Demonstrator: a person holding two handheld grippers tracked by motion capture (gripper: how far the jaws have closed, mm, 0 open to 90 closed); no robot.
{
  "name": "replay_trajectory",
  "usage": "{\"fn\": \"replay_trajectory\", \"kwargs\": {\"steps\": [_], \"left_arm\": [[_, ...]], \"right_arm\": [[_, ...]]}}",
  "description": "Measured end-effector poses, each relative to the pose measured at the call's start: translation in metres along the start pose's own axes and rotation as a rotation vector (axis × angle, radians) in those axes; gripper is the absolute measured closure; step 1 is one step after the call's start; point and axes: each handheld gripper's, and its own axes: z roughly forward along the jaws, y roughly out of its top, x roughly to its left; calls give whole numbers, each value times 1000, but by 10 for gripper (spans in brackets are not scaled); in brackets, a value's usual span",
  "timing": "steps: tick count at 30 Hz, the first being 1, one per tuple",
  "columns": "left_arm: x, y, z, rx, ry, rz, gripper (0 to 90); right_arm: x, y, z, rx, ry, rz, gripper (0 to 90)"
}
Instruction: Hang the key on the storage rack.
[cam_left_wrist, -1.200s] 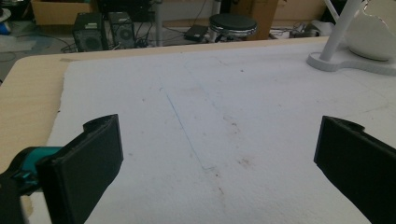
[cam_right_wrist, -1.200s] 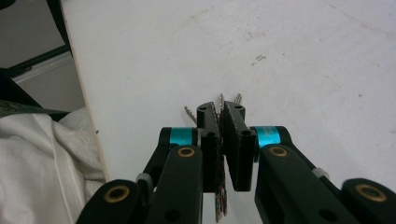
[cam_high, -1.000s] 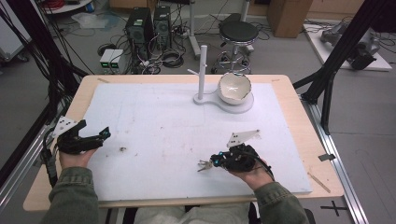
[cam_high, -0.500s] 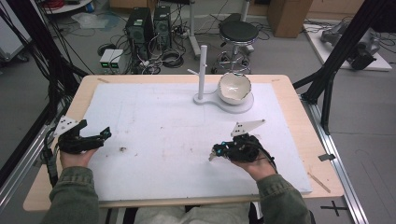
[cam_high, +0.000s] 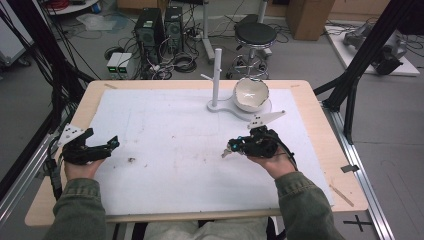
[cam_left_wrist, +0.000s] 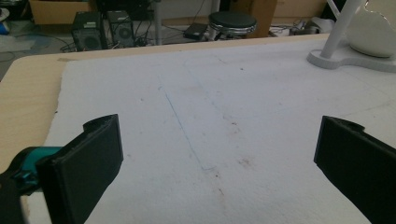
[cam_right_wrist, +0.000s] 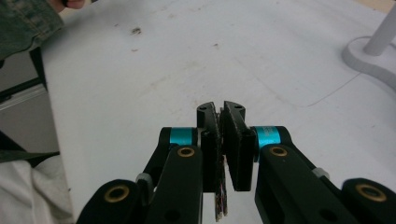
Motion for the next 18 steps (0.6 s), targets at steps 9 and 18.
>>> {"fn": "replay_trajectory", "kwargs": {"steps": [9, 18], "left_arm": [[0, 0, 0, -6, -1, -8, 17], [0, 0, 1, -7, -3, -9, 17]], "right_arm": [[-15, 5, 5, -32, -17, 38, 852], [-23, 23, 2, -36, -36, 53, 852]]}}
